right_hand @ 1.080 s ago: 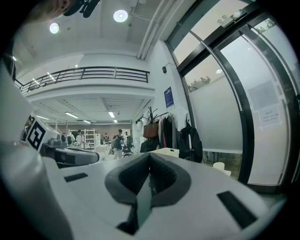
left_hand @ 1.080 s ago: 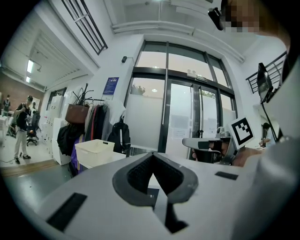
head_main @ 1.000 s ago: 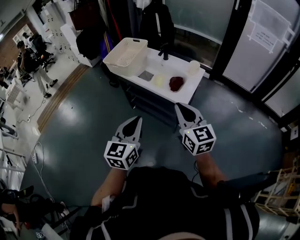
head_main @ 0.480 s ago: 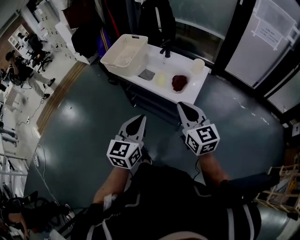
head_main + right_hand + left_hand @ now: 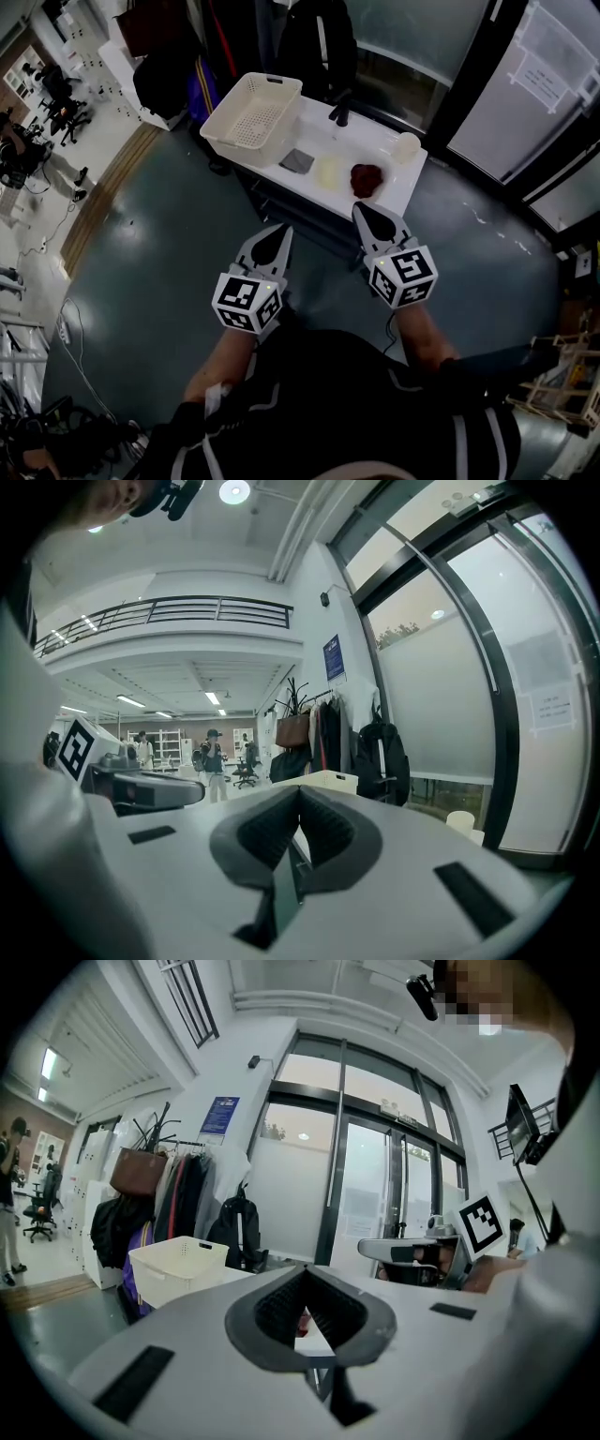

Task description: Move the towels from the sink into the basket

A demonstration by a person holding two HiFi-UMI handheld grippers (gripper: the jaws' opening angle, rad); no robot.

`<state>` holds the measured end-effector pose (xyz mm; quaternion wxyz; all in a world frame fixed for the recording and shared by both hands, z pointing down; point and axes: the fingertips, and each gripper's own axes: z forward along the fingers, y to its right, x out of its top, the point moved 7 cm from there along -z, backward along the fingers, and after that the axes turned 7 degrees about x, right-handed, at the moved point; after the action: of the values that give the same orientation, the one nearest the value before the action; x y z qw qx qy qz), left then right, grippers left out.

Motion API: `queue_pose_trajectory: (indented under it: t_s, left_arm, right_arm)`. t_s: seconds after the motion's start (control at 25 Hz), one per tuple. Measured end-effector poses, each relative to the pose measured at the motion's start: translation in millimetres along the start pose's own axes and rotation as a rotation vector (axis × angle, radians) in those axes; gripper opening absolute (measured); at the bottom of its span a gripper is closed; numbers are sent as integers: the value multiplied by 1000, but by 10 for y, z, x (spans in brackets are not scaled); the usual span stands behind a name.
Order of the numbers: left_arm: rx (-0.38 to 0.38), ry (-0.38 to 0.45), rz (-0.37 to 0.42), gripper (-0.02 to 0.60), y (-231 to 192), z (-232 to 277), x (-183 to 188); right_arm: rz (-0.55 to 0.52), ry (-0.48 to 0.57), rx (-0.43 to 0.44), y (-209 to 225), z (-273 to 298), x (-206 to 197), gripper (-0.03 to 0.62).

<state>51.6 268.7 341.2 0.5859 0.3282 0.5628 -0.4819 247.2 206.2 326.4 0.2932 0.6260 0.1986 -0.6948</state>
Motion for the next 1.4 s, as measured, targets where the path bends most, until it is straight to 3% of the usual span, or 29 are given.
queue_pose_trajectory:
  t_s: [0.28,0.44,0.84,1.12,1.4]
  left_arm:
    - [-30,-4,3,2,-459,286,130]
    - [-100,-6,25,2,-662,409,208]
    - [-253,33,-11,2,-1142,662,322]
    - [-288,36,-58,2,-1379,805,414]
    - [-268,43,-26,2,-1489,1058,493]
  right_arm:
    - [3,-4,-24,87,489,78,3]
    - [6,2,-41,95,745,122,3]
    - [28,-5,-116,92,1267,109,3]
    - [34,-33,-136,133,1498,112,3]
    - [62,-53,-104,359,1779,73,3]
